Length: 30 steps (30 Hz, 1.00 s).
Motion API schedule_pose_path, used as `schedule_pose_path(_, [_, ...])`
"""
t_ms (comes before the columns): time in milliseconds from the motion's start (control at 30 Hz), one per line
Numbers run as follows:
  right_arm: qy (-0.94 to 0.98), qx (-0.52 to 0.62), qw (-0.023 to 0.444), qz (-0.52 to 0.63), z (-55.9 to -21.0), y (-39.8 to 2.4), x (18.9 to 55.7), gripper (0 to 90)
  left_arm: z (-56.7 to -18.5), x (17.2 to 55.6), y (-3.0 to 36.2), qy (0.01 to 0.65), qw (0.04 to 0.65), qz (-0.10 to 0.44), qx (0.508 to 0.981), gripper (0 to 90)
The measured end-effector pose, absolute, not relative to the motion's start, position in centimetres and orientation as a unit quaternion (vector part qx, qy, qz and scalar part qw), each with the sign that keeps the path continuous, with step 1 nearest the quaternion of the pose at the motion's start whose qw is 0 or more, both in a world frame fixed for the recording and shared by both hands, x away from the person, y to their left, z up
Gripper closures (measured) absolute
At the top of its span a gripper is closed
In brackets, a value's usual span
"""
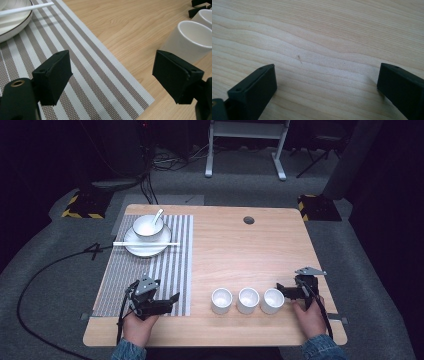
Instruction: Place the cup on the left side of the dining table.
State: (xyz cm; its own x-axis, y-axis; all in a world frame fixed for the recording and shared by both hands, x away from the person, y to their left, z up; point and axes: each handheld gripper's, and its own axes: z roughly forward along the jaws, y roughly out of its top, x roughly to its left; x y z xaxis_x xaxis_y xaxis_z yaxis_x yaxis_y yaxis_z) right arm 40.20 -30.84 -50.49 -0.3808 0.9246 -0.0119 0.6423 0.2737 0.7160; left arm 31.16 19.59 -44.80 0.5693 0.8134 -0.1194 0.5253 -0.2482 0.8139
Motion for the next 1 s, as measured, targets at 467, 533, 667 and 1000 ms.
schedule_pose_path(467, [0.767,0.511,0.22,0.32,-50.5,-30.8,40.2,2.5,-43.4,31.9,16.3,0.397,0.435,0.17,0.79,16.1])
schedule_pose_path(533, [0.767,0.511,0.221,0.32,-50.5,-30.8,40.2,2.5,-43.2,32.2,15.6,0.386,0.437,0.169,0.795,16.1])
schedule_pose_path(667, [0.767,0.511,0.22,0.32,-50.5,-30.8,40.2,2.5,-42.9,32.7,14.1,0.365,0.452,0.161,0.798,16.1])
schedule_pose_path(1000, [0.767,0.511,0.221,0.32,-50.5,-30.8,40.2,2.5,-42.2,33.7,10.6,0.323,0.467,0.142,0.811,15.8])
